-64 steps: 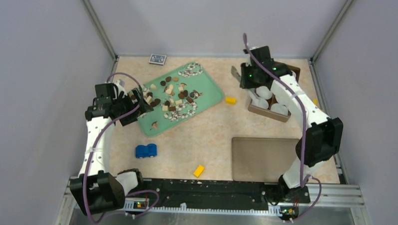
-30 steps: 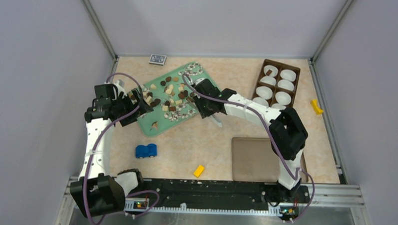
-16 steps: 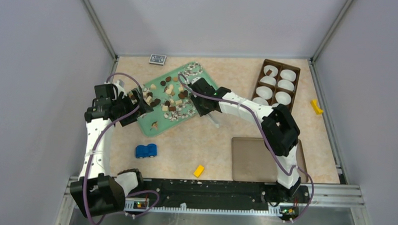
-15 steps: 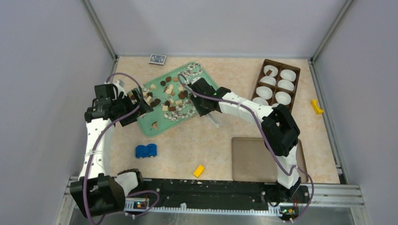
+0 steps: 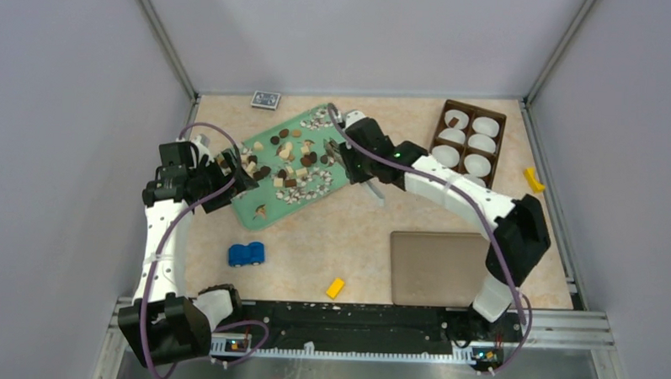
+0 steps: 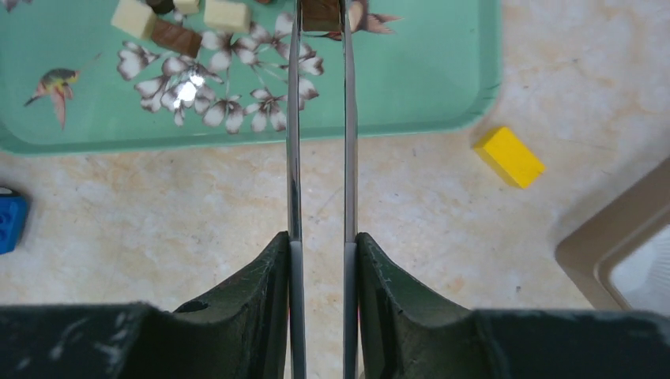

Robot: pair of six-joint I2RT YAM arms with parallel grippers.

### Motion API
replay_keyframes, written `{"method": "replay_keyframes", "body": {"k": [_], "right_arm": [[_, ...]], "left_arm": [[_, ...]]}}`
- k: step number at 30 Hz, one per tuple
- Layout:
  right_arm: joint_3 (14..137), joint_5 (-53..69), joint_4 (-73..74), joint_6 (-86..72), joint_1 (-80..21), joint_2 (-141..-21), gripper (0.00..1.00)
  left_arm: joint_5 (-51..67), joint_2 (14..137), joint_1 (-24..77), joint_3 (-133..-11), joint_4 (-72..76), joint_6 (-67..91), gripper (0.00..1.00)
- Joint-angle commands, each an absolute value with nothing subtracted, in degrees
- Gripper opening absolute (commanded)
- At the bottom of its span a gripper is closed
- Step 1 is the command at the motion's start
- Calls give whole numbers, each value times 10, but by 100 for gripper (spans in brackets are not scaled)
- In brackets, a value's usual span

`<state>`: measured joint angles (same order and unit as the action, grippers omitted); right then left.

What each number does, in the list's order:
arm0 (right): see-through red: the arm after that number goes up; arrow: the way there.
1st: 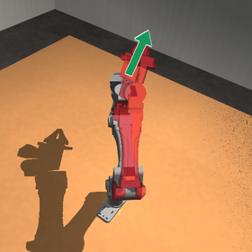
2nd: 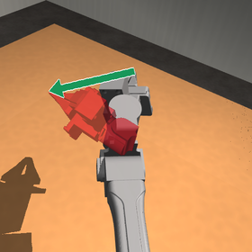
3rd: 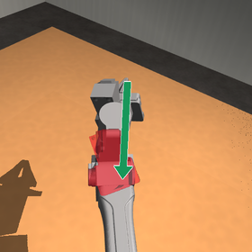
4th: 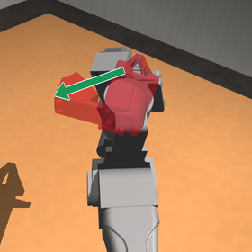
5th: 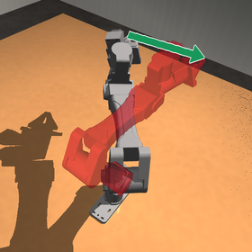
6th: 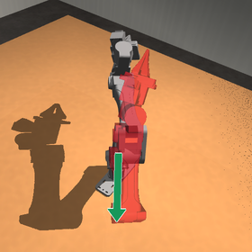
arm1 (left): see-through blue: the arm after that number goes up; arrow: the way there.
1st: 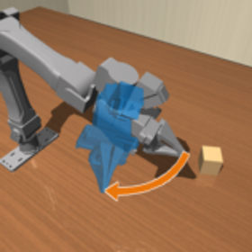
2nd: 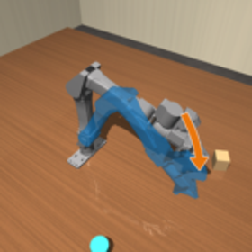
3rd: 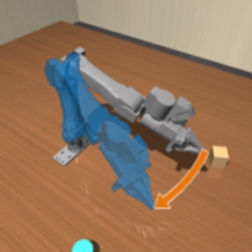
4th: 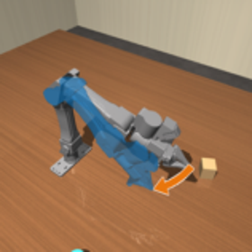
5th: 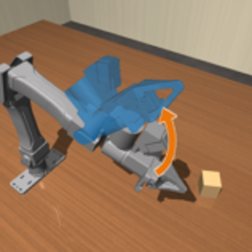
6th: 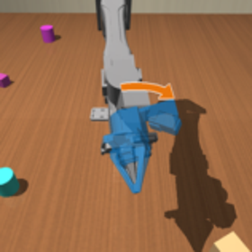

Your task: Pack the chocolate

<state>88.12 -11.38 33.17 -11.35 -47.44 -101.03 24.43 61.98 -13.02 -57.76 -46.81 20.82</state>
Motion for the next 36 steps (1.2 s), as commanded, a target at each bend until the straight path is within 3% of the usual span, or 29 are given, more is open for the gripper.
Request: {"method": "replay_keyframes", "body": {"k": [1, 8, 15, 36], "right_arm": [[855, -128, 324, -135, -419, -920, 14], [801, -119, 331, -155, -244, -839, 14], [813, -92, 349, -152, -115, -875, 15], [849, -76, 333, -152, -46, -992, 15]], "left_arm": [[243, 606, -128, -579, -461, 200, 99], [248, 603, -128, -580, -462, 200, 99], [250, 603, -127, -582, -463, 202, 99], [265, 608, -127, -589, -465, 210, 99]]}}
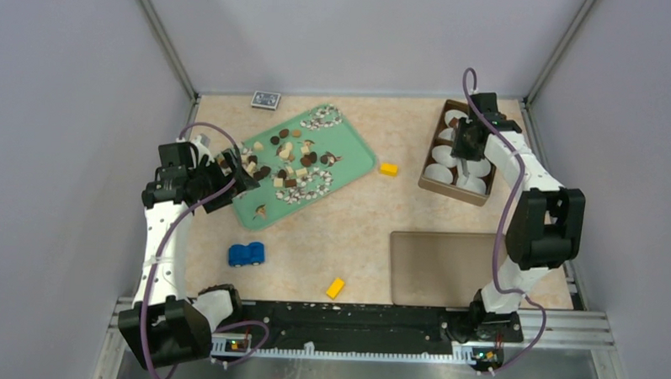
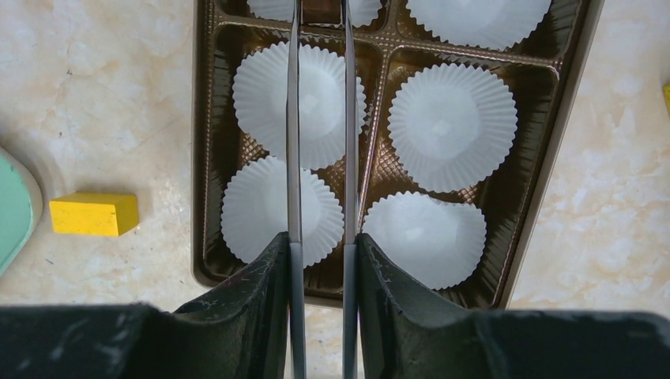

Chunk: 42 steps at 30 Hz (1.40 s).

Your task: Pack the chocolate

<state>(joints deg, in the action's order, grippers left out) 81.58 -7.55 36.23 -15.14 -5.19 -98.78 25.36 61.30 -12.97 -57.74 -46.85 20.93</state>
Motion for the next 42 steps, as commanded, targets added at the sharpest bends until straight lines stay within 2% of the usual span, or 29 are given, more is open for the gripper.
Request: {"method": "replay_keyframes", "body": {"k": [1, 7, 13, 20, 23, 30, 35, 39, 42], "right_arm": [[851, -75, 332, -151, -44, -996, 15], [866, -68, 330, -151, -40, -1015, 16], [876, -63, 333, -156, -40, -1016, 34], [883, -62, 338, -154, -40, -1015, 36], [886, -64, 339, -155, -40, -1008, 34], [870, -44, 313, -153, -44, -923, 14], [872, -27, 311, -142, -91, -872, 13], [881, -29, 324, -133, -184, -874, 15], [885, -68, 331, -102, -290, -903, 17]], "left_arm": [[264, 608, -128, -590, -465, 209, 99], [266, 613, -127, -596, -468, 210, 99], [267, 615, -127, -599, -468, 210, 99], [269, 617, -127, -597, -468, 209, 99], [268, 616, -127, -599, -468, 208, 99], [265, 611, -127, -596, -470, 208, 99], [265, 611, -127, -596, -470, 208, 99], [261, 610, -127, -595, -472, 212, 99], [248, 600, -127, -593, -471, 215, 99]]}}
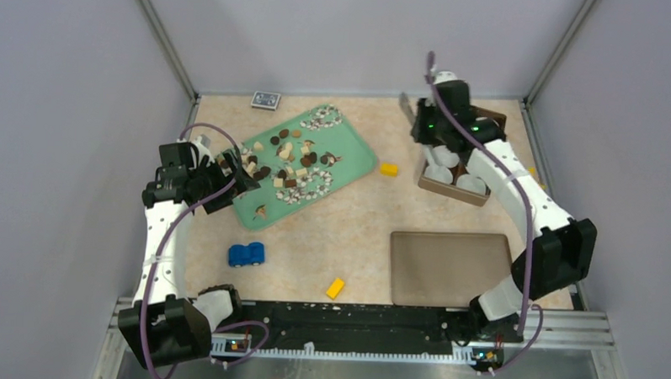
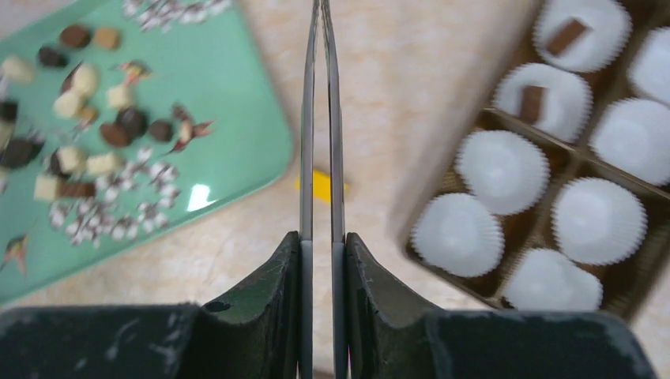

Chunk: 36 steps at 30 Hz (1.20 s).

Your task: Pack the chocolate

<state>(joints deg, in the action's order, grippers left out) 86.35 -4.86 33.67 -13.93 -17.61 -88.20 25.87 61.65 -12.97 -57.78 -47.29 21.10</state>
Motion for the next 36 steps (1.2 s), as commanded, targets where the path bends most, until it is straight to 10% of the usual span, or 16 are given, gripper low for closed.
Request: {"method": "replay_keyframes", "body": {"k": [1, 36], "right_arm": [[890, -86, 339, -92, -324, -920, 19], [1024, -102, 369, -109, -465, -1174, 40]], "left_arm": [[242, 596, -128, -593, -471, 214, 99], [210, 568, -127, -586, -471, 204, 99]]}}
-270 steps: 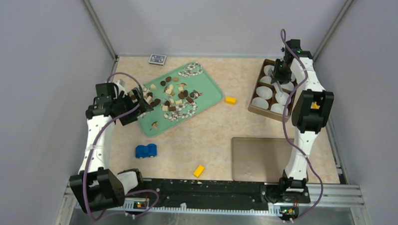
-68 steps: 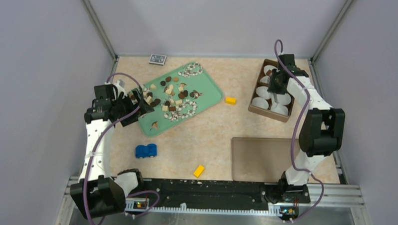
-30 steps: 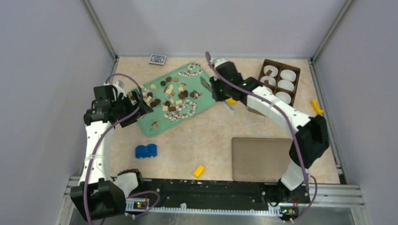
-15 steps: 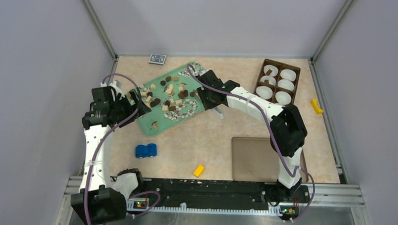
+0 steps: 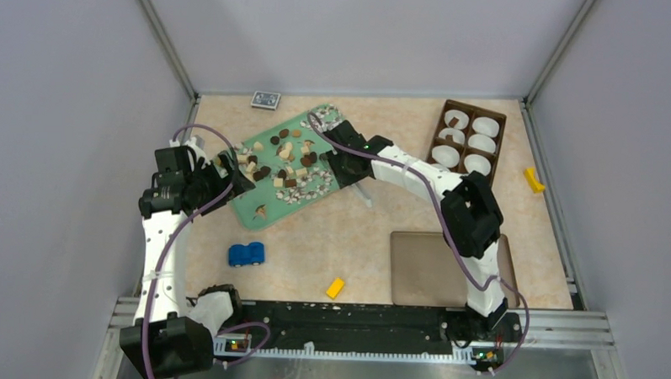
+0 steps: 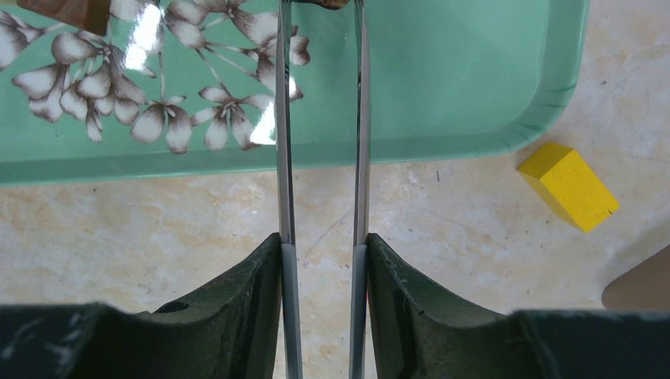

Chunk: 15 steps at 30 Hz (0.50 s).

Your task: Pack the chocolate

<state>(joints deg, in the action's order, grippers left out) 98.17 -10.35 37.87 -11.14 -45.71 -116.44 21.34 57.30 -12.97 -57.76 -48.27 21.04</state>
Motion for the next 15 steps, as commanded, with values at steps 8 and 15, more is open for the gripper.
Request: {"method": "replay_keyframes", "body": {"k": [8, 15], "right_arm": [[1077, -117, 383, -106, -465, -1224, 41], [1090, -123, 386, -106, -465, -1233, 36]], "left_arm": [[214, 571, -127, -585, -472, 205, 99], [217, 574, -127, -588, -472, 206, 99]]}}
